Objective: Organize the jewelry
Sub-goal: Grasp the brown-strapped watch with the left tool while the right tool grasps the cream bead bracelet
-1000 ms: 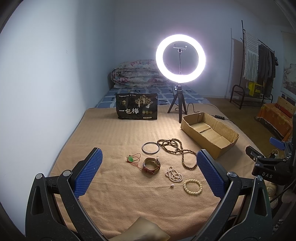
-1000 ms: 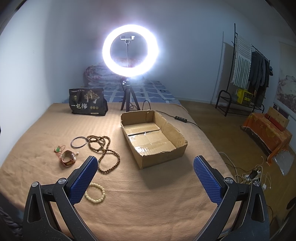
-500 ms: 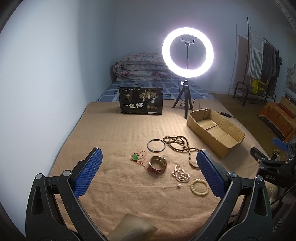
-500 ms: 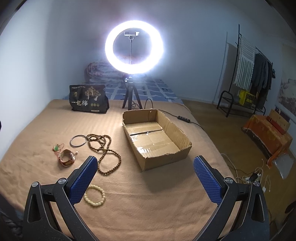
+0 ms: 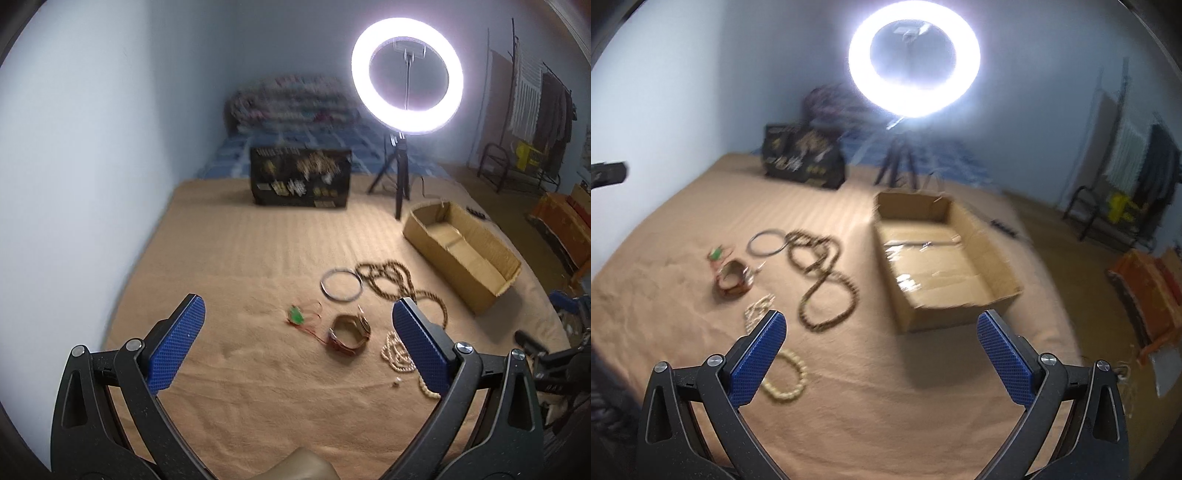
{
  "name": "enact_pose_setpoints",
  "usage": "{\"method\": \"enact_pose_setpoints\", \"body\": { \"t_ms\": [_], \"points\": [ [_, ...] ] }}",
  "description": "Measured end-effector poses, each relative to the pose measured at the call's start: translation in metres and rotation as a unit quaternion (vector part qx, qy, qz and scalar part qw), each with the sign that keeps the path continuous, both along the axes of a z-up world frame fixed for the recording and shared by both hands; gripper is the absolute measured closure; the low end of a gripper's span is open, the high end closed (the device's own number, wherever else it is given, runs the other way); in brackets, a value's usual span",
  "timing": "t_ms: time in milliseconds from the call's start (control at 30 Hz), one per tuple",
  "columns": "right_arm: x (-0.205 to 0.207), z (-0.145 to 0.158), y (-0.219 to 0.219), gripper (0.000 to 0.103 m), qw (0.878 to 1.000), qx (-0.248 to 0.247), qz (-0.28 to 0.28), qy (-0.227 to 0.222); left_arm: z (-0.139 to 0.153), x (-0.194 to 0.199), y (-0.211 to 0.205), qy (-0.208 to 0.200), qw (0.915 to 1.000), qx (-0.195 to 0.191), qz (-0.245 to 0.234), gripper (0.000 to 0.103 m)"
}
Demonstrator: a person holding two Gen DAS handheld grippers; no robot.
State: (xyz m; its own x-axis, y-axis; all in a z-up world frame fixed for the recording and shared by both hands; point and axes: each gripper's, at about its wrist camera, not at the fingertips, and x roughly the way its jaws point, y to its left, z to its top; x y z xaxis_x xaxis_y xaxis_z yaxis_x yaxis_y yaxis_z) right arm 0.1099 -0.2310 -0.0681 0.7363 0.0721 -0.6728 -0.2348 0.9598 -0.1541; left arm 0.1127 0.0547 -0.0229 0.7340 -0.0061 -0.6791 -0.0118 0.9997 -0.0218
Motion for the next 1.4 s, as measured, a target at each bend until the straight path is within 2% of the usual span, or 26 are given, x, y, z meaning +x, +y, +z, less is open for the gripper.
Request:
{"method": "enact_pose_setpoints", "body": {
  "t_ms": [67, 200, 267, 300, 367, 467, 533, 800, 1033, 1133, 1400],
  "points": [
    [0.007, -0.015, 0.008, 0.0, 0.999, 0.006, 0.03, 0.041, -0.011, 0.011, -0.004, 0.025, 0.9996, -0.008, -0.009, 0.01],
    [0.009, -0.043, 0.021, 0.0, 0.994, 0.005, 0.061, 0.093, -0.045, 0.031, -0.012, 0.082, 0.9958, -0.024, -0.032, 0.023],
    [0.01, -0.055, 0.026, 0.001, 0.991, 0.001, 0.068, 0.115, -0.061, 0.04, -0.013, 0.116, 0.9918, -0.043, -0.033, 0.038],
    [0.01, -0.057, 0.027, 0.002, 0.99, 0.001, 0.068, 0.125, -0.071, 0.046, -0.012, 0.134, 0.9889, -0.056, -0.031, 0.04],
    [0.013, -0.066, 0.03, 0.008, 0.984, 0.014, 0.072, 0.16, -0.087, 0.055, -0.01, 0.162, 0.9836, -0.076, -0.021, 0.057],
    [0.017, -0.073, 0.031, 0.015, 0.98, 0.024, 0.077, 0.184, -0.104, 0.068, -0.007, 0.187, 0.9784, -0.088, -0.013, 0.062],
    [0.018, -0.076, 0.034, 0.025, 0.978, 0.025, 0.083, 0.191, -0.111, 0.074, -0.01, 0.194, 0.9774, -0.082, -0.014, 0.067],
    [0.028, -0.093, 0.037, 0.054, 0.967, 0.04, 0.086, 0.238, -0.129, 0.095, -0.022, 0.211, 0.9739, -0.077, -0.033, 0.071],
    [0.034, -0.102, 0.04, 0.066, 0.961, 0.048, 0.084, 0.258, -0.143, 0.104, -0.025, 0.224, 0.9716, -0.07, -0.031, 0.081],
    [0.038, -0.107, 0.042, 0.072, 0.958, 0.049, 0.085, 0.268, -0.149, 0.108, -0.026, 0.23, 0.9703, -0.067, -0.033, 0.081],
    [0.041, -0.115, 0.045, 0.076, 0.957, 0.039, 0.089, 0.272, -0.165, 0.119, -0.034, 0.25, 0.9653, -0.066, -0.04, 0.082]
  ]
}}
